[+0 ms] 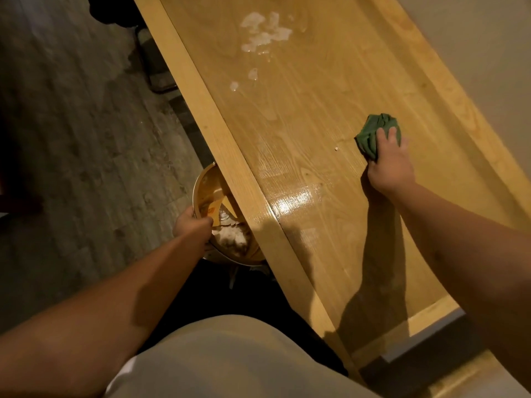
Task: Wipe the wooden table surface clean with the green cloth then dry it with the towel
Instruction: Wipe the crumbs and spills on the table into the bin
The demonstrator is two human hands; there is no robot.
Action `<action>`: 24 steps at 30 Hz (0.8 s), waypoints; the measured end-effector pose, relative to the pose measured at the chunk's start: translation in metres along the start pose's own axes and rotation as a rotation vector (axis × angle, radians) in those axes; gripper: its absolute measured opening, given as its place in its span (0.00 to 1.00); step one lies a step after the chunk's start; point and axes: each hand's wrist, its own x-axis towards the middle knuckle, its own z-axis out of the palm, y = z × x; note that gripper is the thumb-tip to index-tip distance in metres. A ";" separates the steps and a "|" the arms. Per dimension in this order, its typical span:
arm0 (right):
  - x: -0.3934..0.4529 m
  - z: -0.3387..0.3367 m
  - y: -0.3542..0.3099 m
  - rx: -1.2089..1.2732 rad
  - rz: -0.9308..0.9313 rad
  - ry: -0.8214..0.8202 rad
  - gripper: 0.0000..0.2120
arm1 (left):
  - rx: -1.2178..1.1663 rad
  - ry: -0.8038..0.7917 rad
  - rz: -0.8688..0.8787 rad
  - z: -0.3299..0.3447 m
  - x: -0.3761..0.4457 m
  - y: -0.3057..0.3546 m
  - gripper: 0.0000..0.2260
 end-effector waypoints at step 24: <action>-0.043 0.055 -0.102 -0.057 -0.525 -0.078 0.34 | -0.021 0.039 0.042 -0.006 0.016 0.012 0.09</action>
